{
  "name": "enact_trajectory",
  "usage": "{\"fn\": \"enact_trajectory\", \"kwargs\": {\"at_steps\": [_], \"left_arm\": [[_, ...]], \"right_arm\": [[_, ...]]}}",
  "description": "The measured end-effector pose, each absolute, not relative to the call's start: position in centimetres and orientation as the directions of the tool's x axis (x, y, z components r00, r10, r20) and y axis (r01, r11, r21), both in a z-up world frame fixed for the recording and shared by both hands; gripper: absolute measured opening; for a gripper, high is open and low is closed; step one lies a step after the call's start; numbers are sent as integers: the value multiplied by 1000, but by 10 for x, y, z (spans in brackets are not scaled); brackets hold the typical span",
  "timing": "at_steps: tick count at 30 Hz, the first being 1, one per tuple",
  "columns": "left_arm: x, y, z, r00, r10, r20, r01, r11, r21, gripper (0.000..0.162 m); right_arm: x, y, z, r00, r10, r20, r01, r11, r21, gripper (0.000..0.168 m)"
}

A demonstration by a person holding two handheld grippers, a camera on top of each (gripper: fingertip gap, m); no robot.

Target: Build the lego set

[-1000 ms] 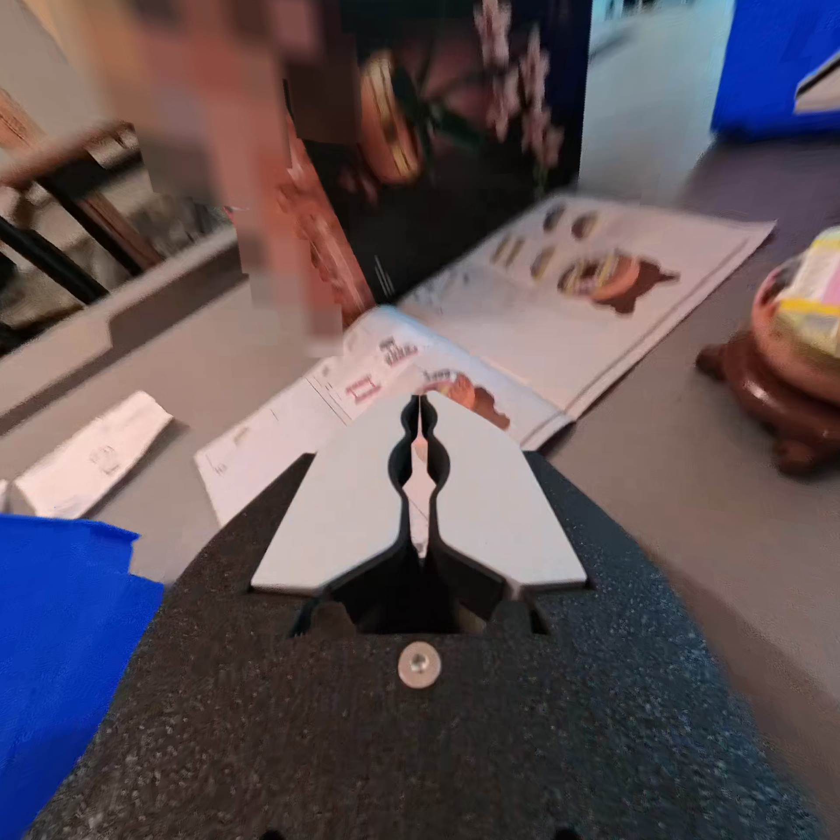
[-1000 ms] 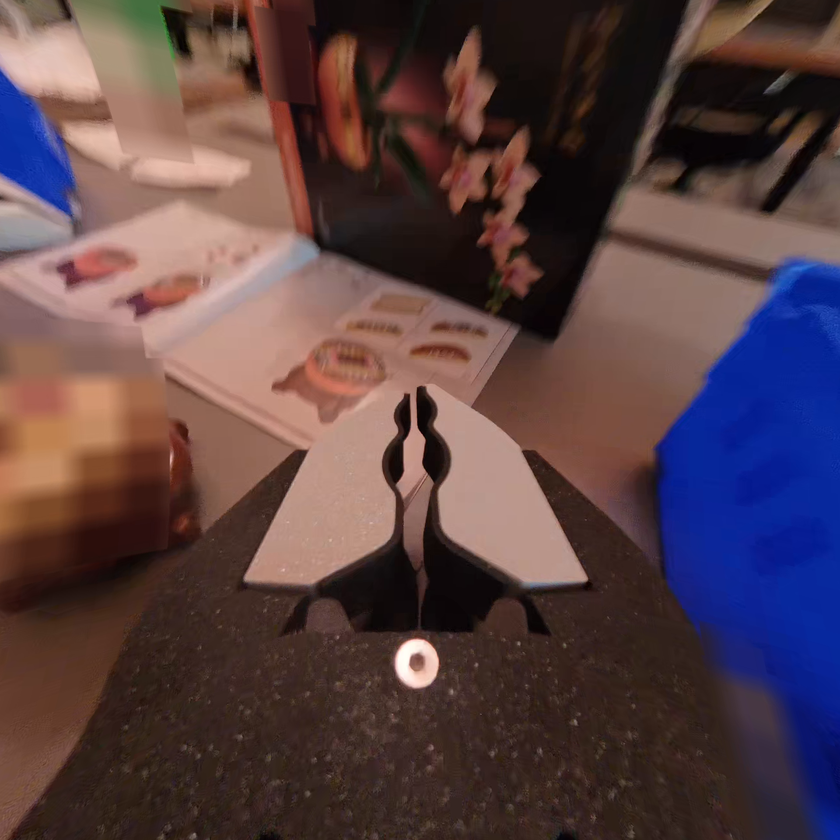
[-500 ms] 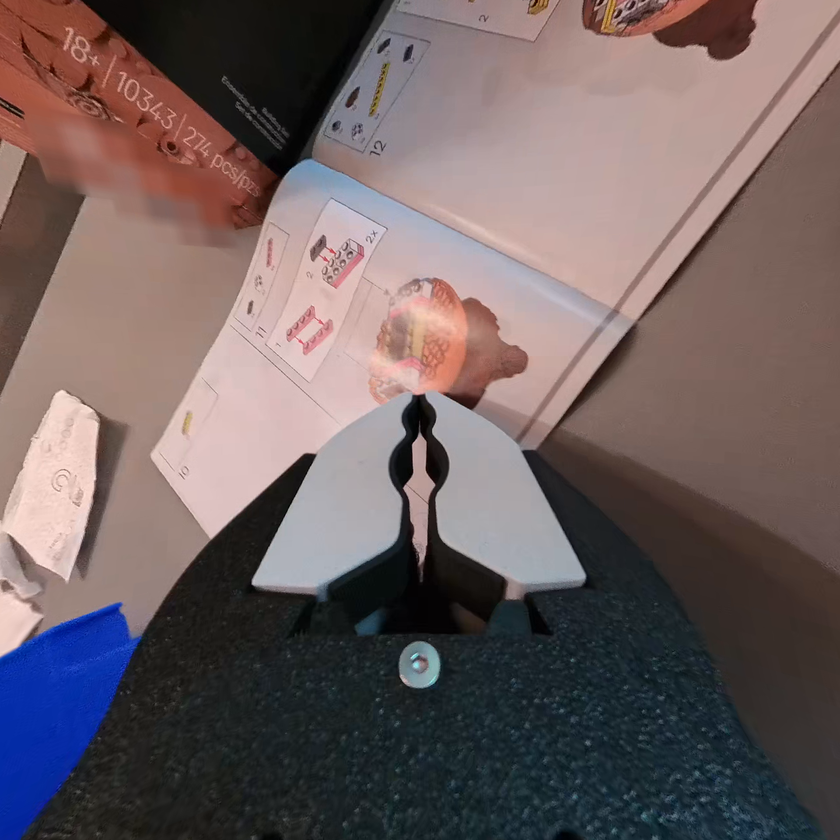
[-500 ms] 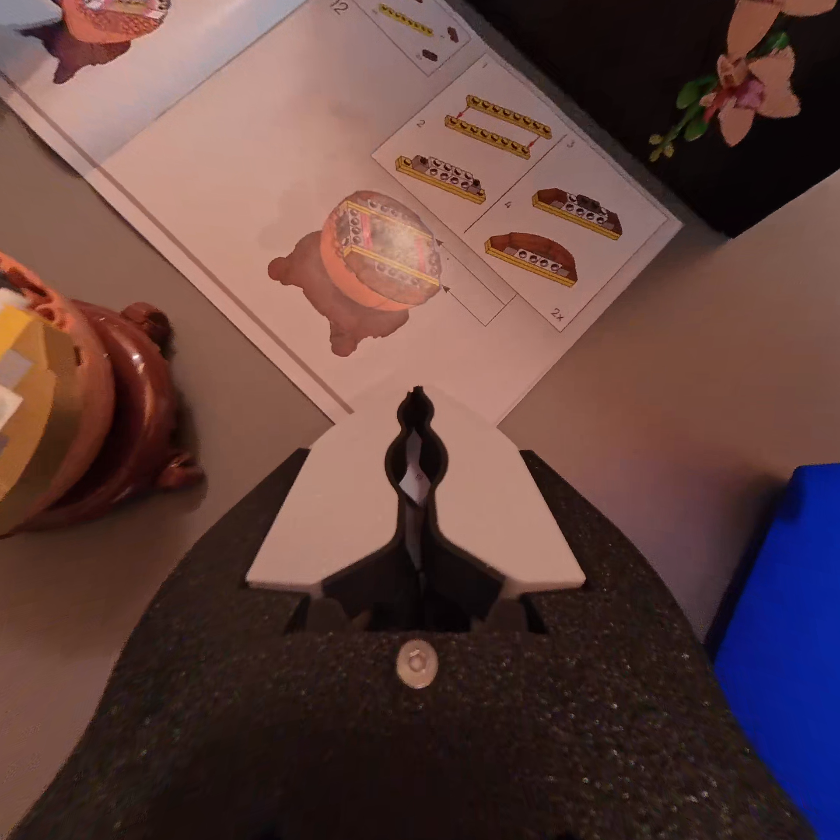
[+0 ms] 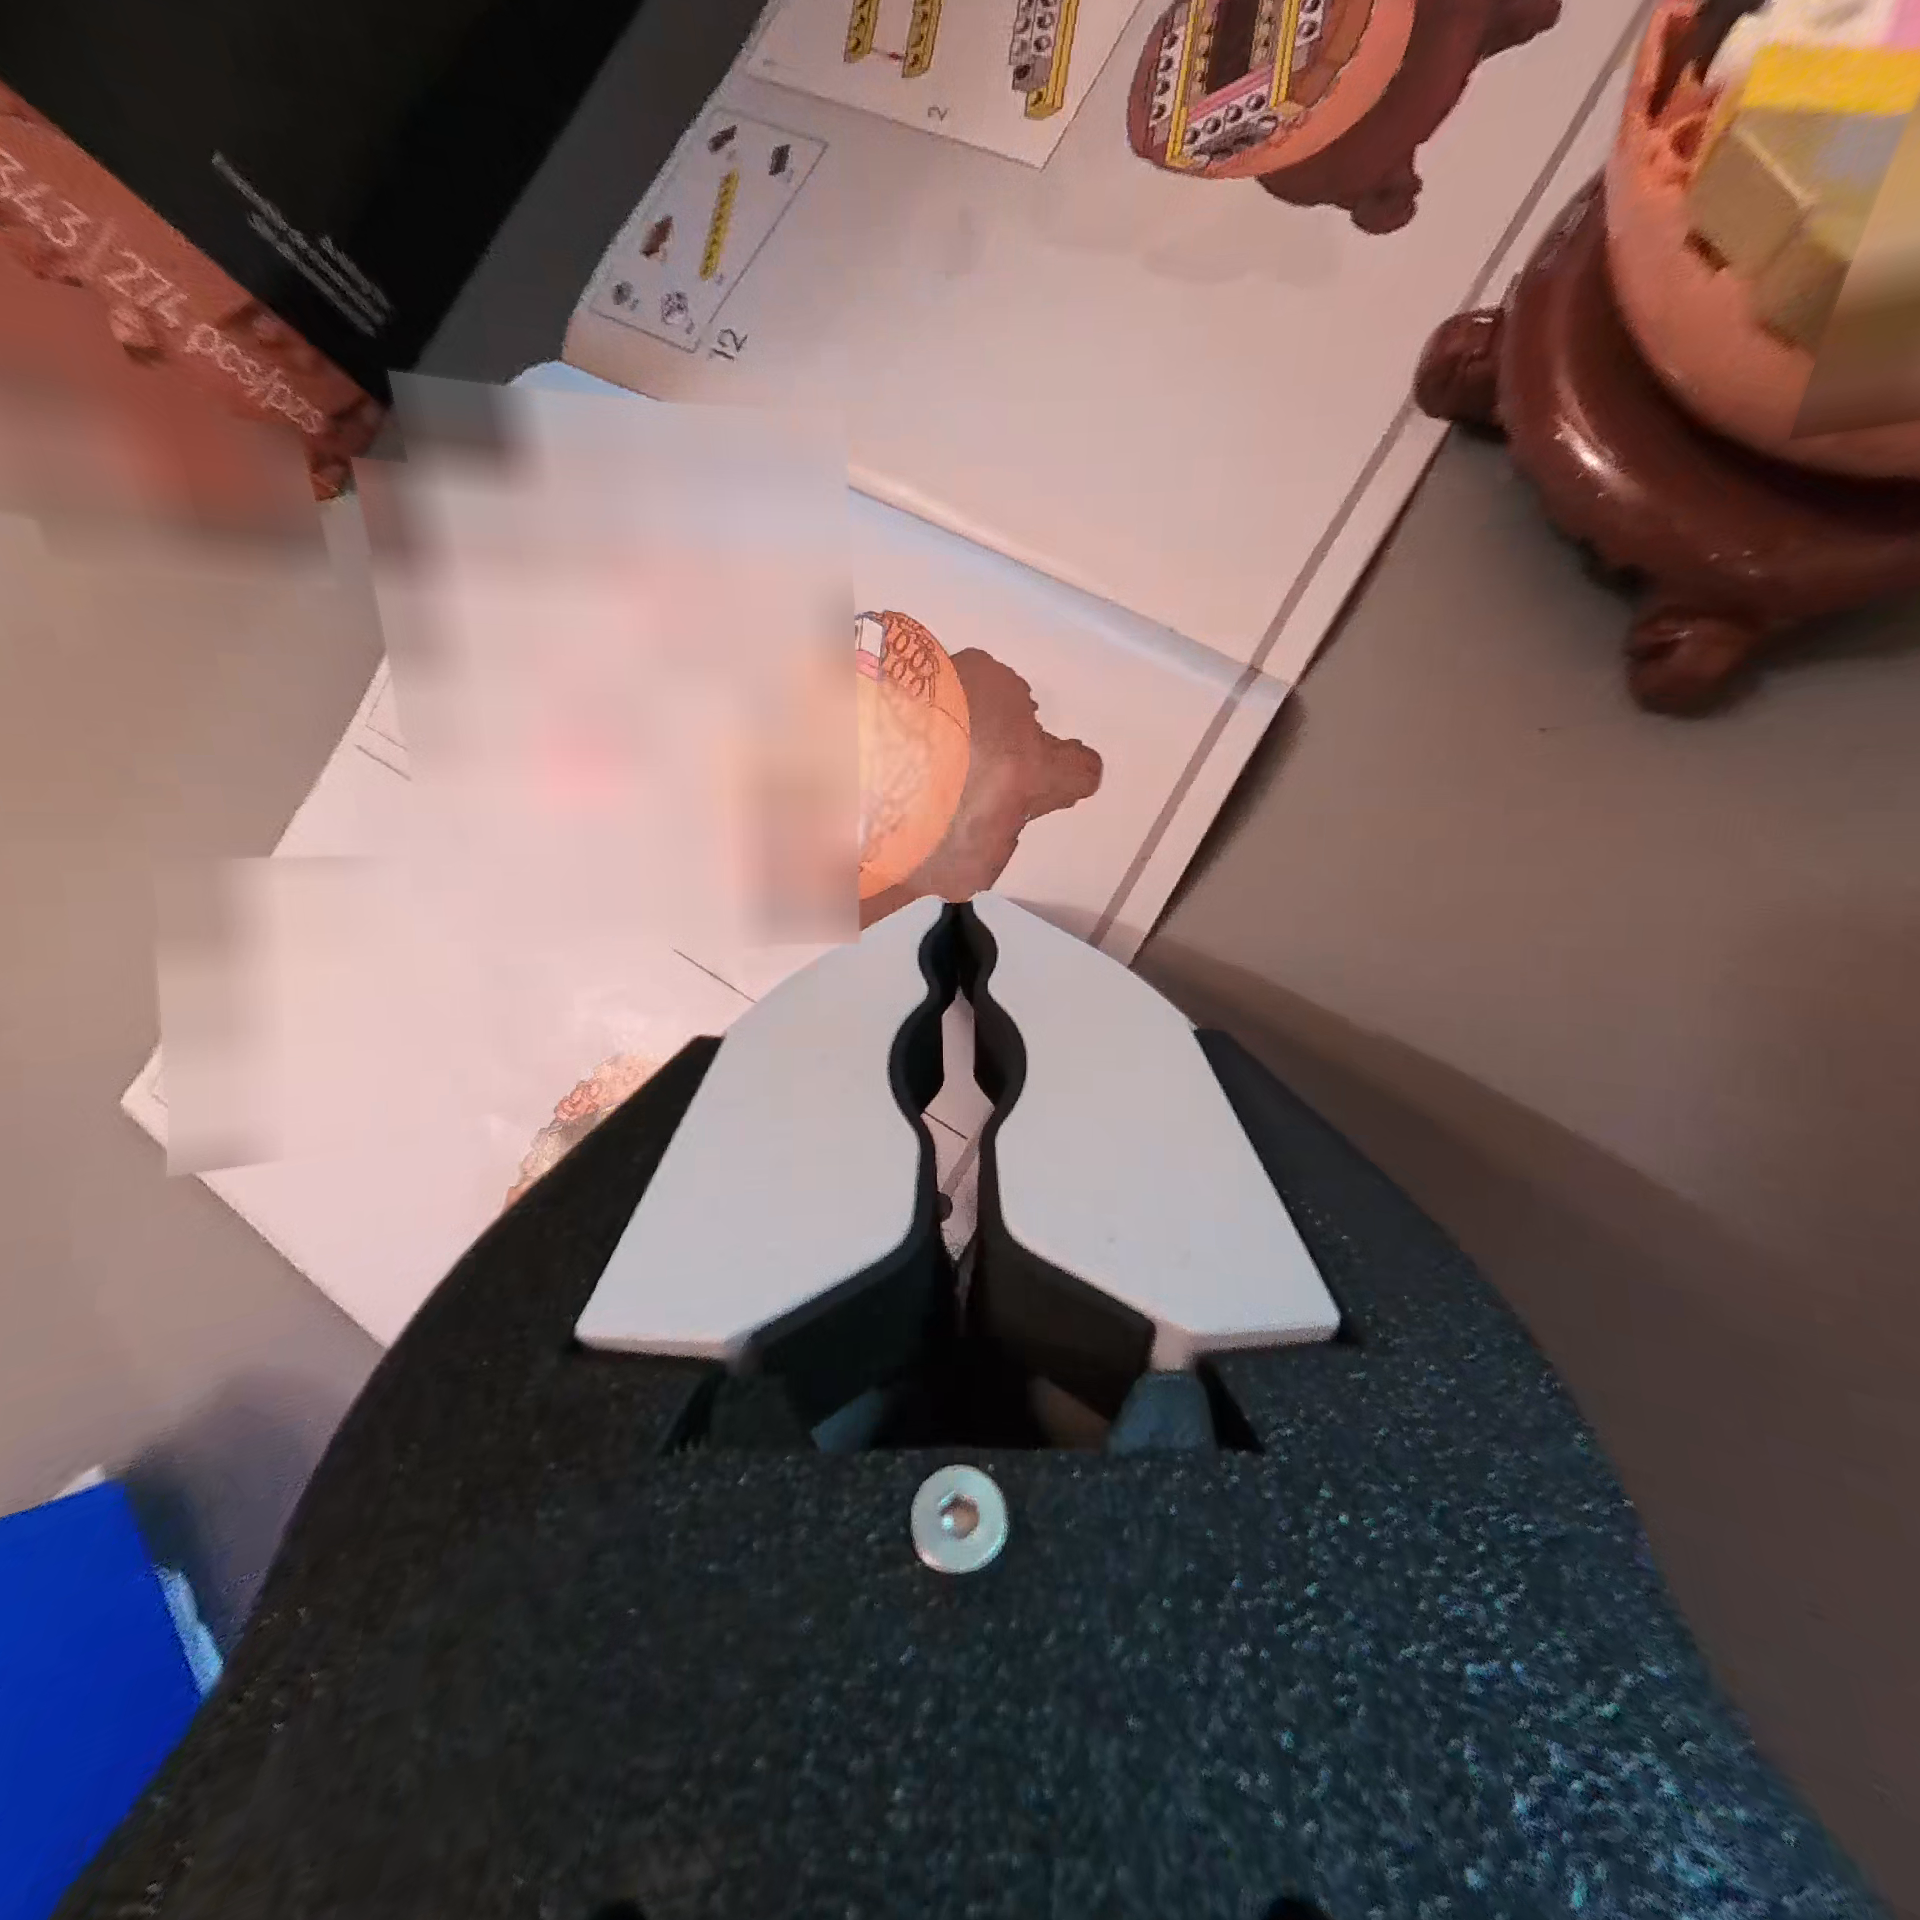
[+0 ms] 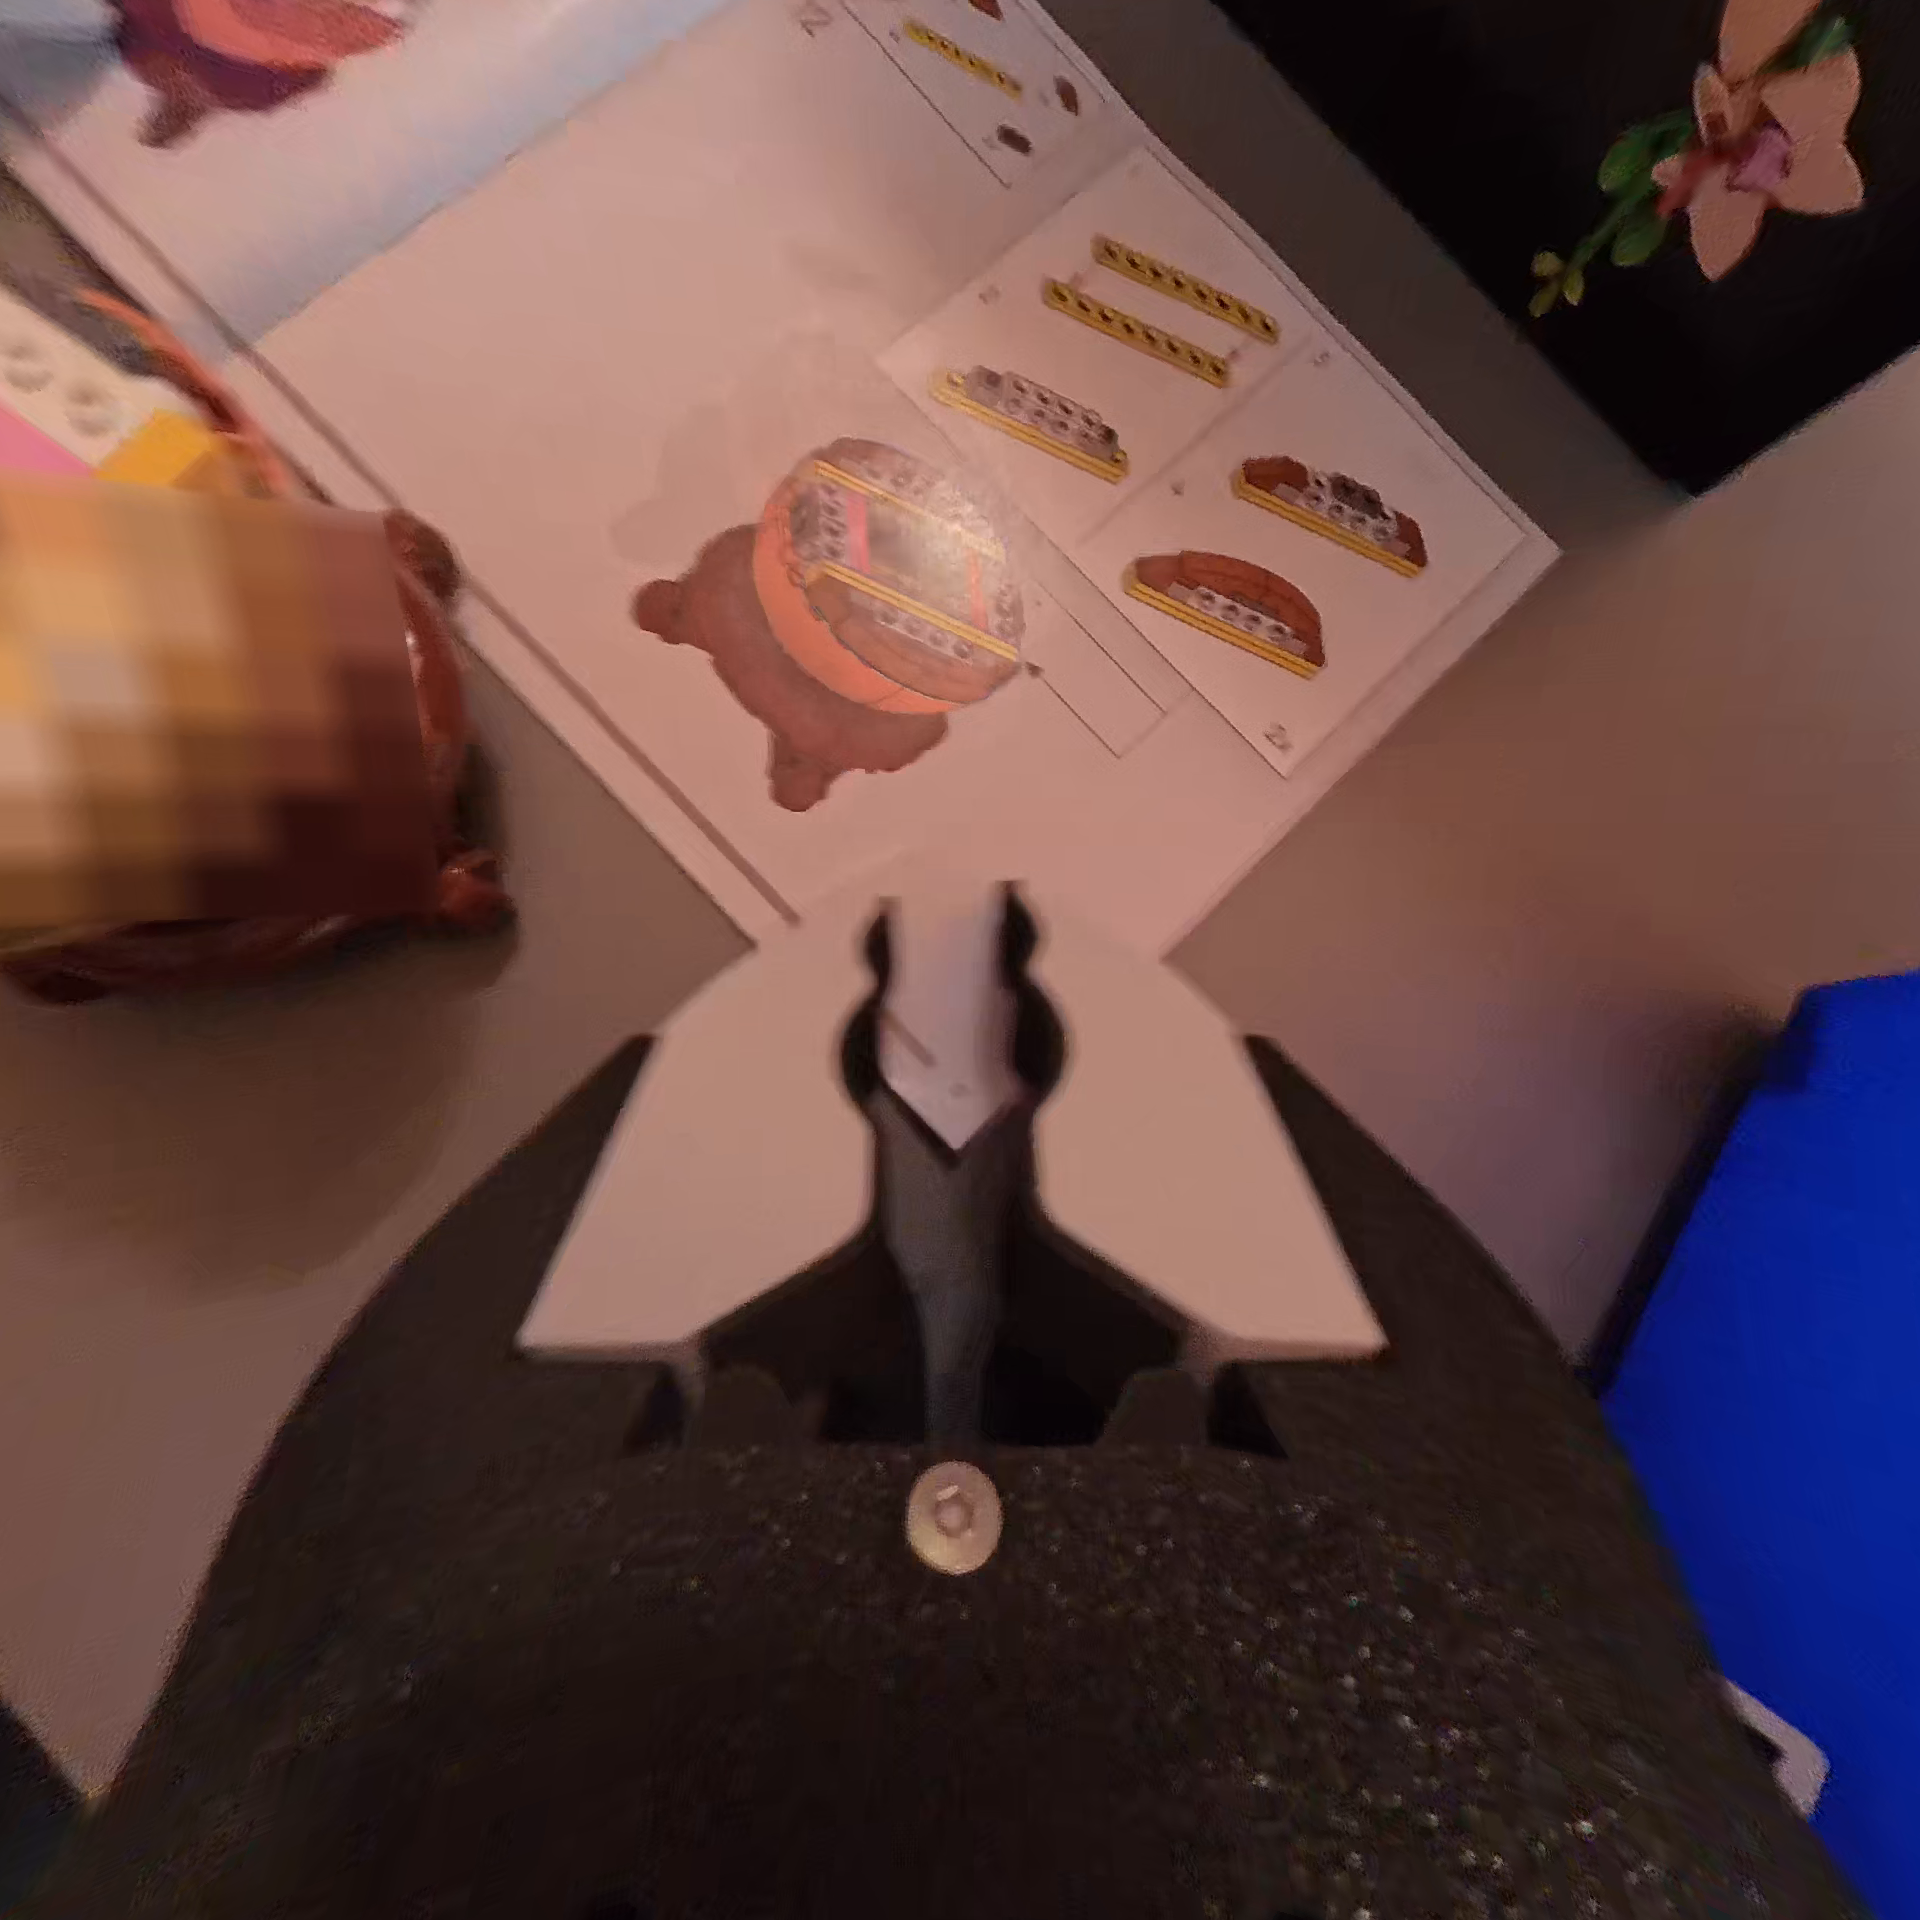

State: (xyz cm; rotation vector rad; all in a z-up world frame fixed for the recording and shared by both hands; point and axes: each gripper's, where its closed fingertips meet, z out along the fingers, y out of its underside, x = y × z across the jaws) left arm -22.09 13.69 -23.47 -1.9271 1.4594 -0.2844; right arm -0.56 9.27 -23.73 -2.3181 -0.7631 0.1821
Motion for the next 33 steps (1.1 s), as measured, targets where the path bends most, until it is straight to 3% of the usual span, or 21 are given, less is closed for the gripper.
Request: {"fn": "enact_trajectory", "kwargs": {"at_steps": [2,3,6,9,12,16,18,25,29,31,33], "left_arm": [[-209,129,-219,342,-908,-242,-667,-53,-743,0],[-199,116,-208,324,-928,-182,-585,-45,-810,0],[-182,67,-195,171,-979,106,-454,-174,-874,41],[-167,40,-187,50,-979,197,-396,-201,-896,73],[-146,37,-183,20,-987,159,-352,-156,-923,70],[-142,36,-189,19,-996,85,-398,-85,-913,48],[-153,28,-189,1,-998,70,-410,-64,-910,43],[-188,12,-193,58,-994,95,-434,-110,-894,43],[-205,17,-185,58,-997,45,-460,-67,-885,49],[-215,34,-171,72,-997,-9,-447,-24,-894,49],[-217,65,-154,127,-988,-88,-427,26,-904,46]], "right_arm": [[-29,79,-226,759,649,-48,419,-545,-726,64],[-42,70,-215,712,688,-138,358,-525,-772,75],[-57,40,-193,567,786,-246,281,-465,-839,95],[-67,26,-192,474,872,-126,357,-321,-877,99],[-90,30,-198,408,912,-50,421,-237,-876,96],[-108,36,-199,399,917,-1,436,-191,-879,74],[-118,28,-199,363,932,10,438,-161,-885,75],[-154,15,-200,375,927,14,439,-165,-883,75],[-132,12,-178,424,904,-60,335,-218,-917,84],[-91,22,-163,500,866,-4,320,-189,-928,67],[-45,35,-161,561,819,121,424,-159,-892,51]]}}
